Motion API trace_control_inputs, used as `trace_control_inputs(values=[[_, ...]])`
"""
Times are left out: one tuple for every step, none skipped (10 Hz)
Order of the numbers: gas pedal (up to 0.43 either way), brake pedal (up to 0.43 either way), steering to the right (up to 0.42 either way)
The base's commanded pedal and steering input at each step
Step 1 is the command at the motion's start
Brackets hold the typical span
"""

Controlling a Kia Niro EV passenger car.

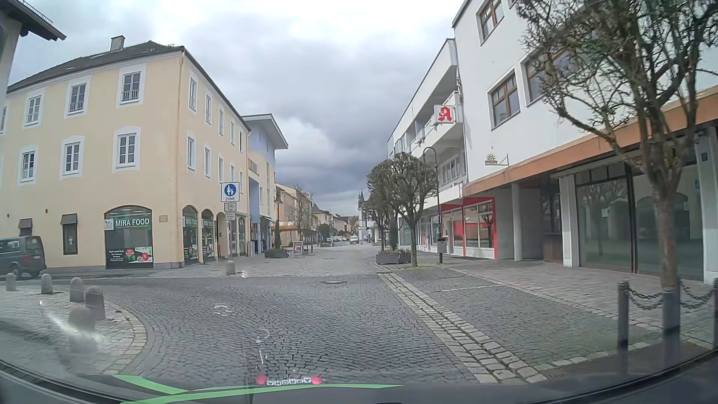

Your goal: Follow the waypoints while adhering to traffic rules and regulations

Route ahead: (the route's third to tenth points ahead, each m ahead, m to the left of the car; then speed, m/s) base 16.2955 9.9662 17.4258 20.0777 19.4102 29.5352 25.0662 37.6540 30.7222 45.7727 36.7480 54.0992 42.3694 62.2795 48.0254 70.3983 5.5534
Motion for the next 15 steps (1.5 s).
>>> trace_control_inputs(values=[[0.0, 0.0, -0.051], [0.0, 0.0, -0.074], [0.0, 0.0, -0.099], [0.0, 0.0, -0.133], [0.0, 0.0, -0.171], [0.0, 0.0, -0.19], [0.0, 0.0, -0.202], [0.0, 0.0, -0.219], [0.0, 0.0, -0.249], [0.008, 0.0, -0.275], [0.02, 0.0, -0.303], [0.039, 0.0, -0.331], [0.039, 0.0, -0.348], [0.039, 0.0, -0.37], [0.039, 0.0, -0.389]])
